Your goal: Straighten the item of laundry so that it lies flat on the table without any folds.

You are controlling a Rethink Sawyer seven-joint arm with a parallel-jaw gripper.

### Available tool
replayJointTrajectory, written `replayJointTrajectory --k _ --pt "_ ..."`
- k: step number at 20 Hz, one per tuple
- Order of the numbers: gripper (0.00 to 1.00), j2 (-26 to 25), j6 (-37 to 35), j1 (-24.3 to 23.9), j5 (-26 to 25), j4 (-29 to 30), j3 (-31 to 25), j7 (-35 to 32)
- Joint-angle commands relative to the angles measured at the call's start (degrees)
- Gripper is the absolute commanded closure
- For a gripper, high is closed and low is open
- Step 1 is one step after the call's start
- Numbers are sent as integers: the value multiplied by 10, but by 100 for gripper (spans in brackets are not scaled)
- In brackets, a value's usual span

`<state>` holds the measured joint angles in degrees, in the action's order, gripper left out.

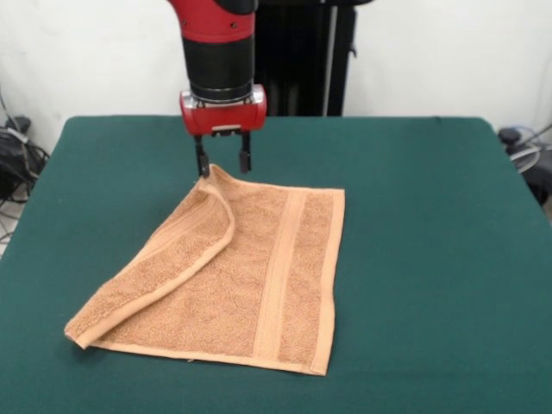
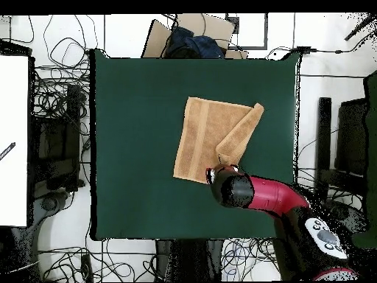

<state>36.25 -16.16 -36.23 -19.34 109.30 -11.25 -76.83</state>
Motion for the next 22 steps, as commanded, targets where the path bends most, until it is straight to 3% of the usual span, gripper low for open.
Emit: replayJointTrajectory --k 1,15,22 --pt "0 -22 29 -7 19 32 -20 -107" --pt "0 -100 4 -4 11 -63 -42 -60" --pt "0 -119 -8 -20 15 -77 -58 -49"
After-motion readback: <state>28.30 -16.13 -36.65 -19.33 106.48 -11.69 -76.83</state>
